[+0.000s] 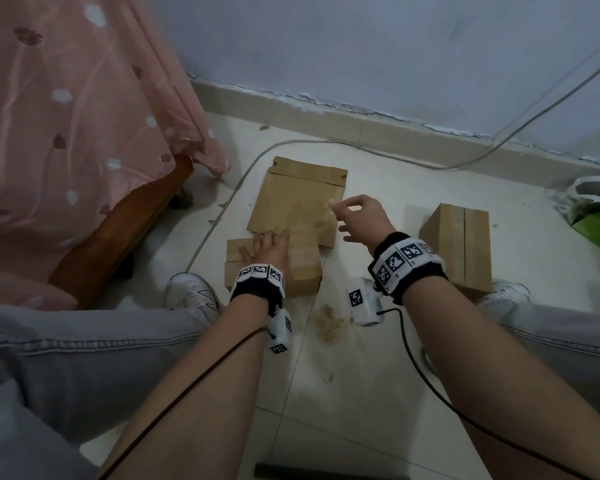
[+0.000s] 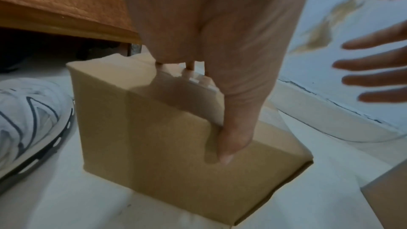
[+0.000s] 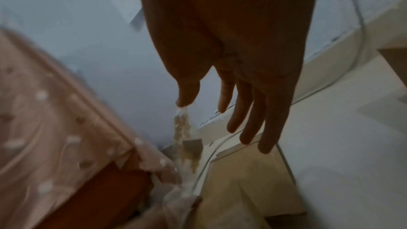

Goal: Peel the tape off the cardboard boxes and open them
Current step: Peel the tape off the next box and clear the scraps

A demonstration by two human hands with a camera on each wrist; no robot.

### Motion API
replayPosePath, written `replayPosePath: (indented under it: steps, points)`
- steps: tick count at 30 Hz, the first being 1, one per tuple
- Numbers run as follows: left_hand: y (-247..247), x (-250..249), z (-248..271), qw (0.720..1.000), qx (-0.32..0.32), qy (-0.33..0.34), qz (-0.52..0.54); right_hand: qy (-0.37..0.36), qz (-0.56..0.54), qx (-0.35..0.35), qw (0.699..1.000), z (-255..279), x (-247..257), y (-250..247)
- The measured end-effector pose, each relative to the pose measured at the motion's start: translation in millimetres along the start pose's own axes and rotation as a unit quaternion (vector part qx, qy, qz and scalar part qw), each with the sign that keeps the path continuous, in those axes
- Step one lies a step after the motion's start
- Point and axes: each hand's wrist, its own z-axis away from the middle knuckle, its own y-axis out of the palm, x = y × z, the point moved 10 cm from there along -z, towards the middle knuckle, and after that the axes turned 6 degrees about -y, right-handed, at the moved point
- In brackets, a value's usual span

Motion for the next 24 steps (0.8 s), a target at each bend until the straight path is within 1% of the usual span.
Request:
replayPosePath:
  steps: [2,4,6,8,9,11,12,13,15,17,18,21,24]
  points:
    - [-4.4,-1.3,2.6,1.000,-0.007,0.000,0.004,-0.003,0.109,0.042,0.993,-0.1,-6.7,14.8]
    - [-7.1,-1.8,7.0,1.000,-0.013,-0.006,0.014,-0.004,0.165,0.081,0.983,3.8,-15.7,32.1]
    - [-5.9,-3.7,10.3,1.000,-0.015,-0.010,0.020,-0.015,0.185,0.125,0.975,10.9,-19.9,51.5]
    - [-0.9,-6.4,12.6,1.000,-0.009,-0.008,0.010,-0.048,0.190,0.170,0.966,16.8,-15.3,68.4]
    - [1.6,-6.0,13.2,1.000,-0.008,-0.009,0.004,-0.064,0.178,0.181,0.965,18.5,-10.7,72.6]
    - [2.2,-1.5,14.8,1.000,-0.014,-0.017,0.002,-0.067,0.132,0.172,0.974,16.1,-5.4,68.4]
    - [0.6,1.2,15.5,1.000,-0.018,-0.022,0.005,-0.057,0.104,0.153,0.981,14.2,-3.8,60.4]
    - [-1.0,3.7,15.4,1.000,-0.018,-0.024,0.007,-0.045,0.076,0.119,0.989,9.5,-4.7,47.8]
    - [-3.2,8.1,15.3,1.000,-0.011,-0.028,0.005,-0.029,0.040,0.010,0.999,1.2,-4.5,8.5]
    - [-6.6,13.0,16.7,0.999,-0.007,-0.036,0.007,-0.017,-0.009,-0.090,0.996,-3.8,-5.1,-31.3]
    - [-9.2,14.4,17.8,0.999,-0.011,-0.038,0.014,-0.012,-0.039,-0.124,0.991,-4.4,-5.4,-46.1]
    - [-15.8,14.5,17.9,0.997,-0.004,-0.047,0.055,-0.001,-0.078,-0.196,0.977,-7.3,-9.8,-76.5]
    - [-24.0,12.9,17.7,0.995,0.006,-0.053,0.079,0.023,-0.123,-0.236,0.964,-6.0,-19.9,-85.6]
